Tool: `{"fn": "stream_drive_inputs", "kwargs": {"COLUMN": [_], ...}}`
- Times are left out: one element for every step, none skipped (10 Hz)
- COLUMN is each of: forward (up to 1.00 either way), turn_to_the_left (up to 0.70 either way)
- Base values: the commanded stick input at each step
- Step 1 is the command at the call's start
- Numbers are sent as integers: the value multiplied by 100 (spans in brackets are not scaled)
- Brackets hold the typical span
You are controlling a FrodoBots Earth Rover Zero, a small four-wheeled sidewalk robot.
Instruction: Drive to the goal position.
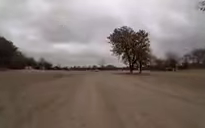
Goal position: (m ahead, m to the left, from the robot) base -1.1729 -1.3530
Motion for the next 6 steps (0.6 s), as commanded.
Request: {"fn": "stream_drive_inputs", "kwargs": {"forward": [70,70,70,70,70,70], "turn_to_the_left": [-1,-1,-1,-1,-1,-1]}}
